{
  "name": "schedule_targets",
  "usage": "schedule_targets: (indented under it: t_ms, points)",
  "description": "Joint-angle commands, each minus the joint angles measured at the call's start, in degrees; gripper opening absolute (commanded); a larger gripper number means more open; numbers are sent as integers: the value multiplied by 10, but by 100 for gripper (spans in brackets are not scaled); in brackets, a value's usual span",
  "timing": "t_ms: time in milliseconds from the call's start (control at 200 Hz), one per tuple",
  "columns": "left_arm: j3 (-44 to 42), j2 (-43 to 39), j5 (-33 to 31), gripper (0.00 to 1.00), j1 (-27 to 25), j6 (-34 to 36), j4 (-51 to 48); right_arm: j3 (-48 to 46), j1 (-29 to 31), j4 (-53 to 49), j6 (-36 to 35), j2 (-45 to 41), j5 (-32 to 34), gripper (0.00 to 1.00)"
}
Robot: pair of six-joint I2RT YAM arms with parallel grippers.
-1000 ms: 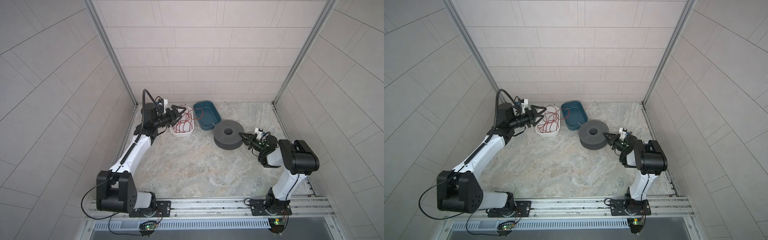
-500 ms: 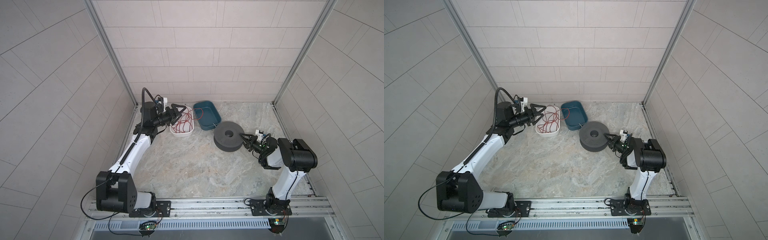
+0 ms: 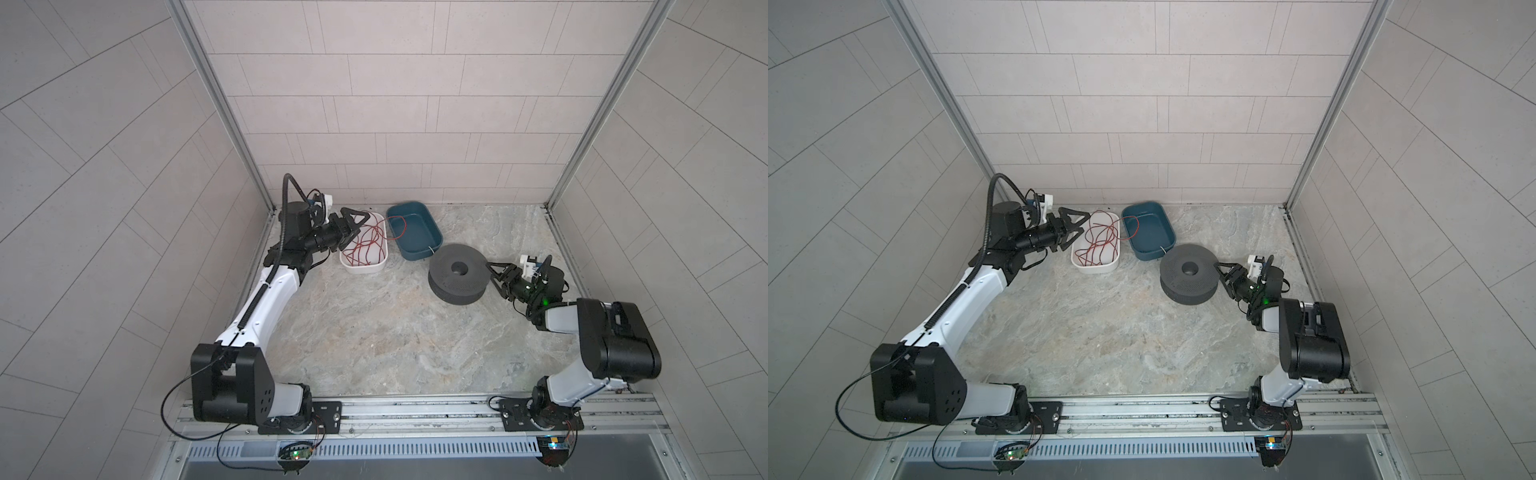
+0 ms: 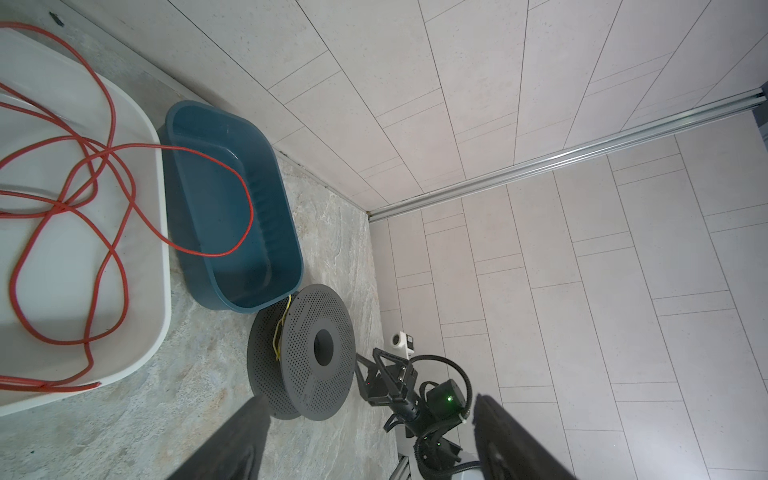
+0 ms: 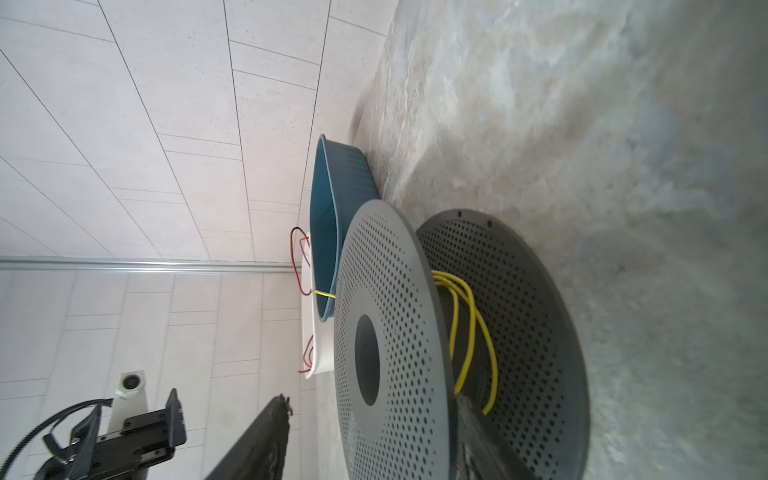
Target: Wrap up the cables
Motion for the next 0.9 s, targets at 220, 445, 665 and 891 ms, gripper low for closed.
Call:
schedule_targets:
  t_ms: [220,445,665,891]
  points:
    - [24,6,-76,85,9,154,-113,72,-3,-443,-271,-142,174,81]
    - [7,17,-191,88,10,224,-130,111,-4,-488,-331,-206,320,89]
    - [-51,-8,-352,100,9,314,-64,135,-3,-467,-346,-209,427,99]
    - [-136,3,-506,100,11,443,-3,41,16,-329,-392,-207,574,99]
